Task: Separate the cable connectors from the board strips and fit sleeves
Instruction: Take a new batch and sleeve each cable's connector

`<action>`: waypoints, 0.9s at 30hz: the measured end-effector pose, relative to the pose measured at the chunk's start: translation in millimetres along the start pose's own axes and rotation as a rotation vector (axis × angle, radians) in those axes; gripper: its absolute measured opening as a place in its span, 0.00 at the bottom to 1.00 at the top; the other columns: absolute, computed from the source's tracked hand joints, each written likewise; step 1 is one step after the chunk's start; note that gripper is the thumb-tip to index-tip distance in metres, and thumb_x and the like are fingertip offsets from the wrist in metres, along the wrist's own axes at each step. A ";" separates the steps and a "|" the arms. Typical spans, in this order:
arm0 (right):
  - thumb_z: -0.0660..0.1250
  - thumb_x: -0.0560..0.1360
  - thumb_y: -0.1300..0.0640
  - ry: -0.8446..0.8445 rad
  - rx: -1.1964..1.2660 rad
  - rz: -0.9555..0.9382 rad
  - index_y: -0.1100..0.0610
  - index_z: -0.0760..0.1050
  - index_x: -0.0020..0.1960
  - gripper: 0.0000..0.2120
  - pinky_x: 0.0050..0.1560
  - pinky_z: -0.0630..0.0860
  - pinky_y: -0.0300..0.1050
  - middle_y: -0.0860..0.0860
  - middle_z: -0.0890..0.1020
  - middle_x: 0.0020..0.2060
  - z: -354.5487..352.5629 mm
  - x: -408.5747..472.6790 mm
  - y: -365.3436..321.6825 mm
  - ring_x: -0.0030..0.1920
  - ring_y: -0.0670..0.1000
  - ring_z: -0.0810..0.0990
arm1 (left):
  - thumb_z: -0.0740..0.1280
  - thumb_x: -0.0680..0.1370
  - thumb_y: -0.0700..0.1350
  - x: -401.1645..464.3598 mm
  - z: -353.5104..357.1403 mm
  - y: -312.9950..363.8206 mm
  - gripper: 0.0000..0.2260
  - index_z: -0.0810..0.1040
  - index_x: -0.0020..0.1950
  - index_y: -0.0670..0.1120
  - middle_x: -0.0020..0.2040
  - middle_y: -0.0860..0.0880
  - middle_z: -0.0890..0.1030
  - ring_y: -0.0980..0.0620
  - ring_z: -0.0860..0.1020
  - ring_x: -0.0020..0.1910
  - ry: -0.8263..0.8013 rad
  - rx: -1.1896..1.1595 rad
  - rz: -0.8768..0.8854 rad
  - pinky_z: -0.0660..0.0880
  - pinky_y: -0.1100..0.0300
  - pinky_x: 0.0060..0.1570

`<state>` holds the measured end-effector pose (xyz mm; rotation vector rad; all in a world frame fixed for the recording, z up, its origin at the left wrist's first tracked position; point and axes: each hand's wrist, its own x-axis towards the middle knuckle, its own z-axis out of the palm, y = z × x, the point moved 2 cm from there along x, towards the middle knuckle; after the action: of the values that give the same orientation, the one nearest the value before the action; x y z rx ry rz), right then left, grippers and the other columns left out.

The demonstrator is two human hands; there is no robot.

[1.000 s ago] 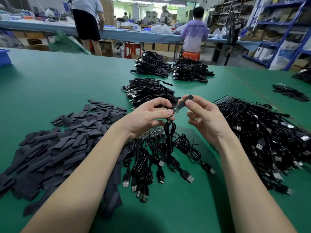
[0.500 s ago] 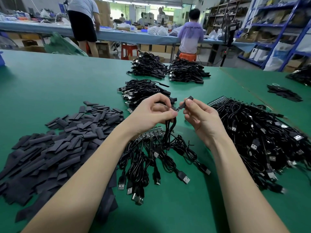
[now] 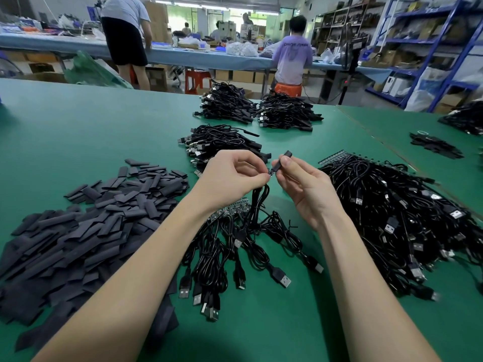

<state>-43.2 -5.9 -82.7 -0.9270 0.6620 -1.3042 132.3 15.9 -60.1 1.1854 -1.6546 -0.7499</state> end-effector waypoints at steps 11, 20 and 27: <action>0.75 0.71 0.59 -0.035 -0.019 -0.031 0.59 0.87 0.47 0.07 0.47 0.80 0.35 0.55 0.87 0.46 1.1 -1.3 -0.3 0.45 0.48 0.86 | 0.76 0.75 0.42 -1.2 -3.9 2.7 0.02 0.84 0.45 0.48 0.34 0.49 0.81 0.56 0.76 0.36 -0.065 -0.129 -0.096 0.72 0.69 0.38; 0.72 0.76 0.66 0.093 0.124 0.034 0.69 0.81 0.52 0.08 0.45 0.82 0.35 0.58 0.86 0.43 4.2 -0.5 2.6 0.41 0.48 0.86 | 0.75 0.73 0.40 0.0 1.9 5.0 0.05 0.83 0.45 0.49 0.40 0.50 0.86 0.55 0.85 0.42 0.055 -0.024 -0.048 0.81 0.62 0.49; 0.72 0.76 0.65 0.094 0.103 0.017 0.67 0.82 0.52 0.06 0.46 0.82 0.35 0.56 0.87 0.43 3.9 1.5 4.0 0.42 0.48 0.86 | 0.76 0.73 0.40 -1.4 3.2 7.3 0.04 0.85 0.43 0.48 0.39 0.51 0.86 0.58 0.84 0.39 0.105 0.040 0.032 0.78 0.67 0.43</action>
<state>-37.6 -6.6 -84.1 -0.7790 0.6679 -1.3598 126.8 19.6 -55.5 1.2031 -1.6049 -0.6267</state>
